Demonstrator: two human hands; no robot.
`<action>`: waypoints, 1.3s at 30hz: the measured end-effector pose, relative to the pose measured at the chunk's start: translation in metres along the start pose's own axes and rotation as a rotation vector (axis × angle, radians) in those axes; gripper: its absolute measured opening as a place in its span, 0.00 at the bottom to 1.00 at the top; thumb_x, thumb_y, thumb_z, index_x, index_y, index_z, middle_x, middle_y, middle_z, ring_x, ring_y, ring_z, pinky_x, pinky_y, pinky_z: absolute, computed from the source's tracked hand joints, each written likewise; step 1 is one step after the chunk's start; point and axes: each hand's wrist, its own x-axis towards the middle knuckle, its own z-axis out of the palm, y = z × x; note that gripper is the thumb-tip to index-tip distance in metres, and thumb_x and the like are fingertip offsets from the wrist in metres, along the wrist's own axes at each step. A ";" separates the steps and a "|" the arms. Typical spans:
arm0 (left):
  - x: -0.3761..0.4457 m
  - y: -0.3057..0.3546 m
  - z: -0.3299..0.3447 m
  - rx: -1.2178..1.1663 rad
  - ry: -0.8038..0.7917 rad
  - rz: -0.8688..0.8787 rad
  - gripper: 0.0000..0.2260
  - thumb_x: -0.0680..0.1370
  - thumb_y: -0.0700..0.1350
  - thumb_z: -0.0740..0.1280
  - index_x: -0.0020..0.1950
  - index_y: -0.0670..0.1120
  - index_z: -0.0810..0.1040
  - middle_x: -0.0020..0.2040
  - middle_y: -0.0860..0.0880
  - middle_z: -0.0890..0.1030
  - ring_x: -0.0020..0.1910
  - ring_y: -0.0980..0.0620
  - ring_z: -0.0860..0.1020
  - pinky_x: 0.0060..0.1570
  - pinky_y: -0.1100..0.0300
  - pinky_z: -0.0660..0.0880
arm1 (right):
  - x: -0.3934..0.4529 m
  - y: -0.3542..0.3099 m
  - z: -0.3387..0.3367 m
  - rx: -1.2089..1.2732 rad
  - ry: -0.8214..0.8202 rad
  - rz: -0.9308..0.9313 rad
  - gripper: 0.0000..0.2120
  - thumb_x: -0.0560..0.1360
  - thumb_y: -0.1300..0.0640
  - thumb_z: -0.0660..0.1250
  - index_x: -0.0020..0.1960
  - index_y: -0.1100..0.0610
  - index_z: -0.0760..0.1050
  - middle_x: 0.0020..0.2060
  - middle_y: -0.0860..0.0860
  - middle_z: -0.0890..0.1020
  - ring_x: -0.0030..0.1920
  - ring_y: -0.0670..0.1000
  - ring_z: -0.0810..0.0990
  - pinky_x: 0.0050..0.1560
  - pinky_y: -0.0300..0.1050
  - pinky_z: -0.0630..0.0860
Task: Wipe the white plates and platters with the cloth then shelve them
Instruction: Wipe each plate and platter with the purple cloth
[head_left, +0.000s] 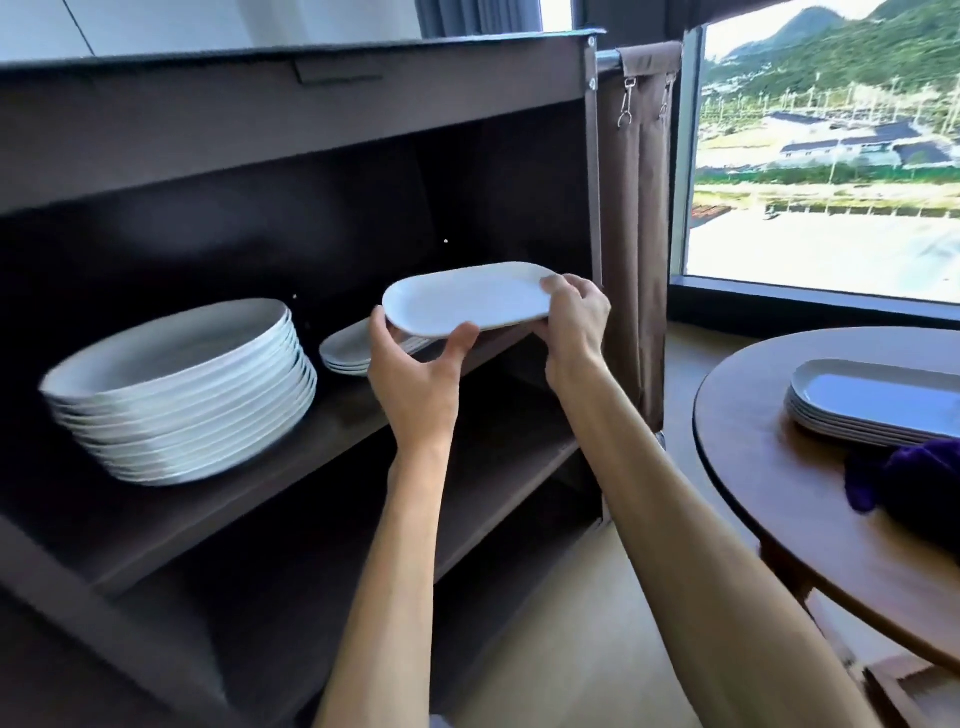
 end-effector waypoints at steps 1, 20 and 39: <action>0.006 -0.005 -0.004 0.043 0.026 0.001 0.48 0.68 0.61 0.80 0.79 0.41 0.63 0.72 0.45 0.75 0.72 0.49 0.73 0.73 0.51 0.70 | 0.000 0.002 0.012 -0.013 -0.026 0.010 0.22 0.75 0.55 0.68 0.68 0.58 0.73 0.58 0.52 0.78 0.60 0.54 0.78 0.63 0.58 0.79; 0.066 -0.039 -0.026 0.350 0.307 -0.110 0.31 0.68 0.59 0.80 0.61 0.41 0.76 0.57 0.46 0.83 0.57 0.44 0.81 0.56 0.54 0.75 | 0.039 0.055 0.107 -0.253 -0.263 0.099 0.30 0.70 0.47 0.72 0.68 0.58 0.71 0.59 0.51 0.77 0.58 0.51 0.75 0.54 0.46 0.68; 0.071 -0.040 -0.018 0.483 0.324 -0.250 0.29 0.70 0.59 0.80 0.59 0.39 0.78 0.54 0.44 0.84 0.54 0.44 0.82 0.53 0.54 0.77 | 0.063 0.070 0.125 -0.718 -0.272 -0.120 0.08 0.76 0.55 0.63 0.48 0.61 0.71 0.41 0.51 0.73 0.46 0.56 0.73 0.47 0.44 0.69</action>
